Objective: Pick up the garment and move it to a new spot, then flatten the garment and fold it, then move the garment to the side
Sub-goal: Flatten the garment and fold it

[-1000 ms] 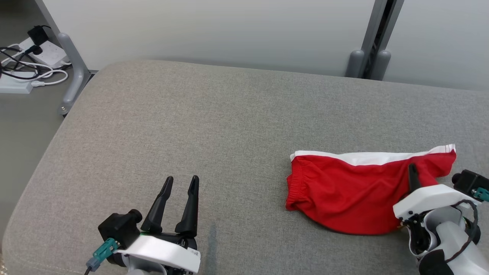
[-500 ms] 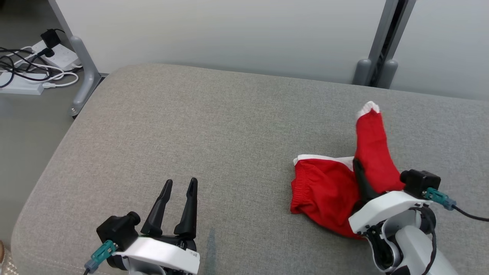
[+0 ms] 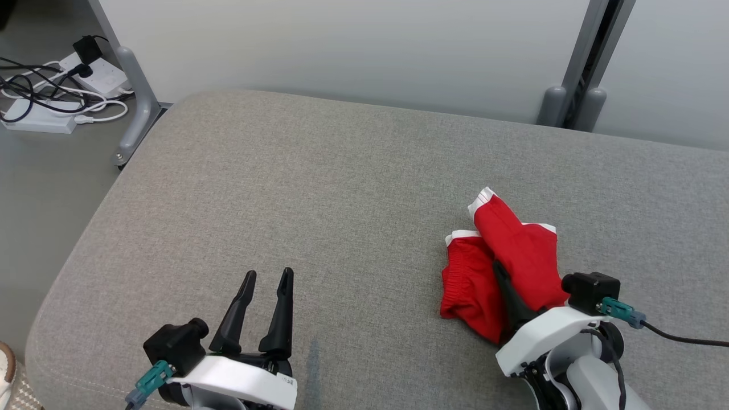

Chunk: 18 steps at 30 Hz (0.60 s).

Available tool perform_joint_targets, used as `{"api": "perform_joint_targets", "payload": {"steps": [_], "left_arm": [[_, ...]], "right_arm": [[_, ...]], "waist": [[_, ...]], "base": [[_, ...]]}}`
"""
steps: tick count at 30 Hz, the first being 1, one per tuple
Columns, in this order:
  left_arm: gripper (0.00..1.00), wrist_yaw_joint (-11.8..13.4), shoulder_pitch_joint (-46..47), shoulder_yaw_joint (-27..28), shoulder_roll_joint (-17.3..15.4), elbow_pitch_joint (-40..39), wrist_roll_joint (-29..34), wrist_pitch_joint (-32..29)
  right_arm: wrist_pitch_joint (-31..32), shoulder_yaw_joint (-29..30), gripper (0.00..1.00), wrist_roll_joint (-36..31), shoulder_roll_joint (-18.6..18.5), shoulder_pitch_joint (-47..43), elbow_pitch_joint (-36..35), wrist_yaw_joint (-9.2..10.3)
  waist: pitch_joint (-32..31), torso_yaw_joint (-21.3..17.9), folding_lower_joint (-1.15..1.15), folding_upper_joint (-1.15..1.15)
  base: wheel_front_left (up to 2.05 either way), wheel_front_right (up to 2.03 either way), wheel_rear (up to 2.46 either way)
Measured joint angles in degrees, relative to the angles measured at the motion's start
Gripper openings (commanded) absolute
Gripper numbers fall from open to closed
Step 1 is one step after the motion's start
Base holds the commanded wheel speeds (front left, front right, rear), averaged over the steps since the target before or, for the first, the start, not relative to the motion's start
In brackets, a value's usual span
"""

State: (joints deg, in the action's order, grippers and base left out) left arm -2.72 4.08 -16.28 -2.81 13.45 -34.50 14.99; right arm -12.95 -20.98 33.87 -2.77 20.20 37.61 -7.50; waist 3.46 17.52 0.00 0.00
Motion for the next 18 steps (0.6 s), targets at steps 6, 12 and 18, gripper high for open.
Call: {"api": "perform_joint_targets", "payload": {"steps": [6,12,18], "left_arm": [[1.00,0.02,-0.03,0.00,0.00,0.11,0.00,0.00],[1.00,0.03,-0.03,-0.35,0.01,0.31,0.10,-0.01],[1.00,0.11,-0.02,-0.60,0.00,0.56,0.00,-0.01]], "right_arm": [[-0.27,-2.20,1.00,-0.13,0.02,0.12,-0.23,0.00],[-0.62,-5.53,1.00,-0.25,0.00,0.35,-0.59,0.00],[-1.19,-7.95,1.00,-1.55,0.00,0.37,-0.88,0.00]], "waist": [[-0.06,0.17,0.00,0.00],[0.13,0.49,0.00,0.00],[0.28,1.01,0.00,0.00]], "base": [[0.00,0.00,0.00],[0.00,0.00,0.00],[0.00,0.00,0.00]]}}
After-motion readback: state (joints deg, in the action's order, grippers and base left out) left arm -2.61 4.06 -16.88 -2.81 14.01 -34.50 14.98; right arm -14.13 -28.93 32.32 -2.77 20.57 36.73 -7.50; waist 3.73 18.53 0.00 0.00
